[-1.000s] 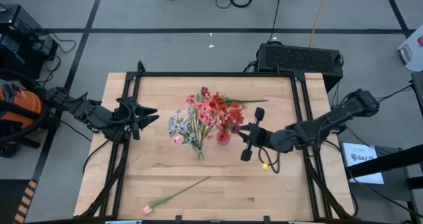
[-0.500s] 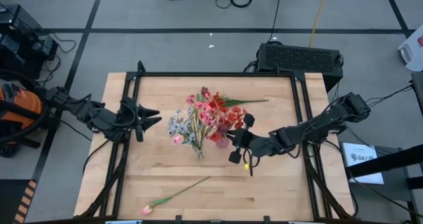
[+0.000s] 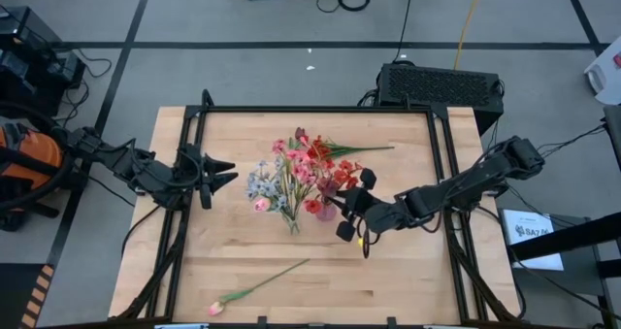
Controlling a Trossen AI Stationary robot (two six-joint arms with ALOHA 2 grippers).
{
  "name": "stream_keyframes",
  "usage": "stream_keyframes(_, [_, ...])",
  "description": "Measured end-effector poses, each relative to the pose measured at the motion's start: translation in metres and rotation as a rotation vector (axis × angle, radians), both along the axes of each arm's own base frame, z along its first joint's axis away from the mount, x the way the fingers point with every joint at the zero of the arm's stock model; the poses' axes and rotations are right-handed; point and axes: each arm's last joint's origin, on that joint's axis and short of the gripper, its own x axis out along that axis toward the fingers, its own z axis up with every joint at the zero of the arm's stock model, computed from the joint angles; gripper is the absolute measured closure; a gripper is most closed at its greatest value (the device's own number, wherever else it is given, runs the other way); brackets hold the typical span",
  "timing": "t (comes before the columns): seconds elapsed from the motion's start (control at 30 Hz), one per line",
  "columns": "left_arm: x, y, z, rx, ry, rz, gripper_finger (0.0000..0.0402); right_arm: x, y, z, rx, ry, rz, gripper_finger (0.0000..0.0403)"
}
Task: Sort flowers into vase by color
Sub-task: Put the bottom dark red flower into the purple vase, then put the red flowers into the purple vase
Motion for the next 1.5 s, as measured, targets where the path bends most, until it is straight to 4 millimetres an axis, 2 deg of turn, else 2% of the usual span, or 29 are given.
stream_keyframes(0.27, [0.000,0.000,0.000,0.000,0.000,0.000,0.0242,-0.010,-0.003,0.017,0.024,-0.048,0.005,0.0279])
stream_keyframes(0.47, [0.000,0.000,-0.001,0.004,0.008,0.000,0.0242,-0.027,-0.005,0.038,0.041,-0.104,0.025,0.0251])
stream_keyframes(0.73, [0.000,0.000,-0.001,0.004,0.010,0.000,0.0242,-0.057,-0.005,0.070,0.022,-0.180,0.090,0.0249])
stream_keyframes(0.9, [0.000,-0.001,-0.001,-0.004,0.014,-0.024,0.0242,-0.077,-0.007,0.081,0.098,-0.219,0.094,0.0258])
stream_keyframes(1.03, [-0.001,-0.001,-0.003,0.001,0.035,-0.036,0.0242,-0.087,-0.009,0.079,0.237,-0.212,0.049,0.0266])
stream_keyframes(1.27, [-0.008,0.003,-0.005,0.009,0.066,-0.047,0.0242,-0.099,-0.013,0.058,0.502,-0.122,-0.119,0.0282])
stream_keyframes(1.5, [-0.018,0.007,-0.009,0.003,0.107,-0.042,0.0242,-0.104,-0.016,0.050,0.643,-0.102,-0.226,0.0299])
